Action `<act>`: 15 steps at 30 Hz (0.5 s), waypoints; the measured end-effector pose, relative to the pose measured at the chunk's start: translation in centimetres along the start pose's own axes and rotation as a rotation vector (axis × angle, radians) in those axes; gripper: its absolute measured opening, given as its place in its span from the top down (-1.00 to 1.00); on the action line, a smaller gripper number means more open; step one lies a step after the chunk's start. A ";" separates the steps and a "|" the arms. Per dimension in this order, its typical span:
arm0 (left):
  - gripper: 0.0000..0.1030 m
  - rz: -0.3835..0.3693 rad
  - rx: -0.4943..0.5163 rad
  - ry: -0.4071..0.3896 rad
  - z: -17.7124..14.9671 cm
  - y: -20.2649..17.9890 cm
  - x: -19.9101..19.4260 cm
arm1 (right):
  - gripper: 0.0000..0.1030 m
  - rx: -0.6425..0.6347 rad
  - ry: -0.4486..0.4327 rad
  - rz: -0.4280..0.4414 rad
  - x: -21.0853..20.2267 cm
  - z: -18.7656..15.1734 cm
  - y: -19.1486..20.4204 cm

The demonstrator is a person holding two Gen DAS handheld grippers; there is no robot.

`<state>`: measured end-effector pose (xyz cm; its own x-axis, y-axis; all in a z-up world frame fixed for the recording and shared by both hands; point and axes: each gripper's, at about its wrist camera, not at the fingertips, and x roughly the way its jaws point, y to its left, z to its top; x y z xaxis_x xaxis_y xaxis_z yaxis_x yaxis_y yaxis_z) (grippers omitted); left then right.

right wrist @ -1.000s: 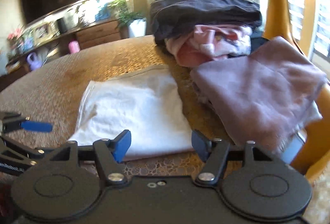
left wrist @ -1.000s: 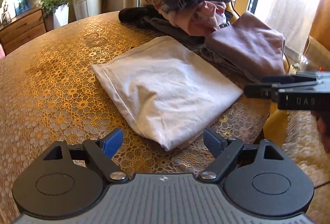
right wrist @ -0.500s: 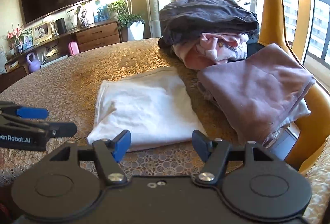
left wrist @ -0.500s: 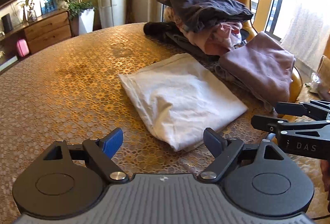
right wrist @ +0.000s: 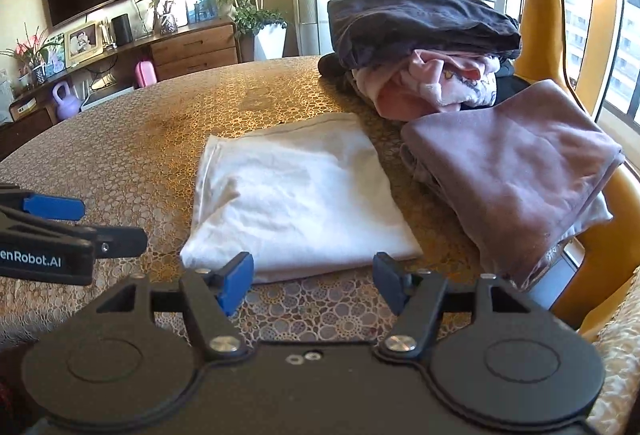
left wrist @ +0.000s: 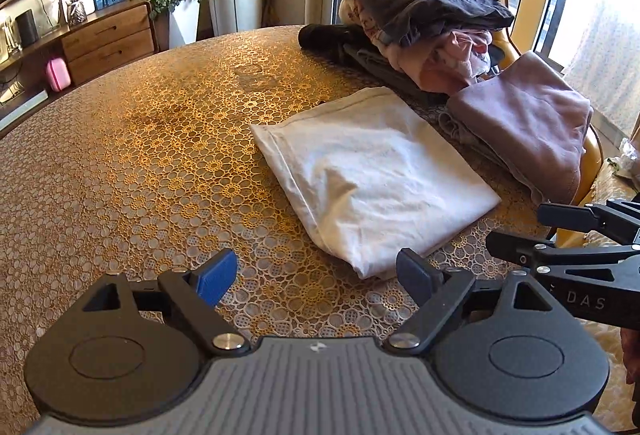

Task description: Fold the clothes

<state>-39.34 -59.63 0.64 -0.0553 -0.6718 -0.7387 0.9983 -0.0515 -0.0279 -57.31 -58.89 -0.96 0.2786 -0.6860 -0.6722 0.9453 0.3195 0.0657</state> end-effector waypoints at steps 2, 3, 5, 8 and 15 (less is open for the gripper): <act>-0.69 0.003 0.002 0.005 0.0 0.0 0.1 | -1.00 0.006 0.004 0.000 0.2 0.0 0.0; -0.69 0.004 0.000 0.005 0.0 0.0 0.2 | -1.00 0.010 0.004 0.000 0.2 0.0 -0.1; -0.69 0.007 0.003 0.009 0.0 0.0 0.3 | -1.00 0.014 0.005 -0.003 0.3 0.0 -0.1; -0.69 0.015 0.005 0.017 -0.2 0.0 0.5 | -1.00 0.017 0.009 -0.006 0.6 0.1 -0.1; -0.69 0.026 0.011 0.026 -0.6 0.0 0.8 | -1.00 0.027 0.023 -0.005 1.1 -0.2 -0.1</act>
<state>-39.36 -59.73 -0.35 -0.0289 -0.6532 -0.7566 0.9991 -0.0426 -0.0014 -57.08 -59.54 -1.91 0.2699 -0.6727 -0.6890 0.9512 0.2976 0.0820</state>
